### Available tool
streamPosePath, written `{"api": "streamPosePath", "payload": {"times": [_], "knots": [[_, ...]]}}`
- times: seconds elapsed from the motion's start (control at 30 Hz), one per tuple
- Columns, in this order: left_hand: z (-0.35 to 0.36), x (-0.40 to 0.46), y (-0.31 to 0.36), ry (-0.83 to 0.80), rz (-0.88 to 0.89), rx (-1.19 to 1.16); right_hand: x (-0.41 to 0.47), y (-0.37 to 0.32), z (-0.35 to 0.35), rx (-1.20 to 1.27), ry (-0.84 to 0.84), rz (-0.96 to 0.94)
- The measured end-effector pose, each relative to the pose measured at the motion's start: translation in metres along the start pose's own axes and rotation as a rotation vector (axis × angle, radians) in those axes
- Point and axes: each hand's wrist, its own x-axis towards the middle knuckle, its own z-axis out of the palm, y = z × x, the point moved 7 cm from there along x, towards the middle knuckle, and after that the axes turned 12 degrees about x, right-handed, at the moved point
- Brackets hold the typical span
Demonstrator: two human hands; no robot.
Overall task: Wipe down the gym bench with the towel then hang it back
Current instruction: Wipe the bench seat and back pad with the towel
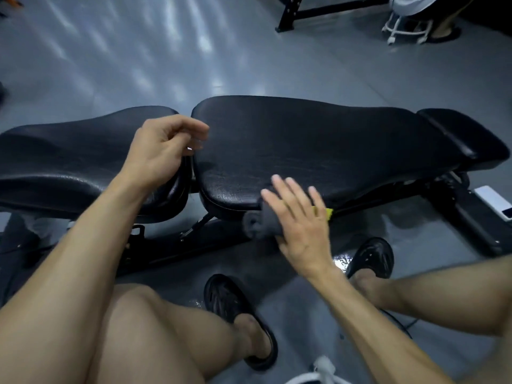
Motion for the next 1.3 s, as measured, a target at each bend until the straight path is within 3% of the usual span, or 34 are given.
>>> {"api": "streamPosePath", "payload": {"times": [0.07, 0.13, 0.3, 0.43, 0.5, 0.6, 0.77, 0.9, 1.0, 1.1, 1.3], "knots": [[-0.002, 0.001, 0.001, 0.005, 0.003, -0.028, -0.013, 0.031, -0.018, 0.078, 0.007, 0.195], [-0.001, 0.004, 0.003, 0.013, -0.004, -0.055, -0.014, 0.023, -0.022, 0.141, 0.037, 0.257], [0.03, 0.013, 0.035, -0.054, 0.079, -0.014, 0.026, -0.051, 0.008, 0.124, -0.081, -0.093], [0.056, 0.026, 0.056, -0.13, 0.142, 0.002, 0.011, -0.002, -0.006, 0.109, -0.105, -0.115], [0.066, 0.032, 0.064, -0.15, 0.164, 0.003, -0.008, 0.058, -0.025, 0.111, -0.084, 0.019], [0.079, 0.041, 0.072, -0.165, 0.181, -0.006, -0.026, 0.117, -0.039, 0.35, 0.044, 0.321], [0.103, 0.052, 0.083, -0.21, 0.203, 0.01, -0.041, 0.087, -0.013, 0.712, 0.405, 0.64], [0.133, 0.062, 0.096, -0.294, 0.228, 0.062, -0.031, 0.094, -0.016, 0.822, 0.512, 0.758], [0.144, 0.065, 0.103, -0.318, 0.253, 0.116, -0.03, 0.142, -0.023, 0.855, 0.765, 1.115], [0.151, 0.067, 0.107, -0.328, 0.275, 0.147, -0.022, 0.195, -0.027, 0.9, 0.846, 1.423], [0.161, 0.065, 0.115, -0.334, 0.327, 0.225, -0.033, 0.149, -0.011, 0.977, 0.846, 1.468]]}}
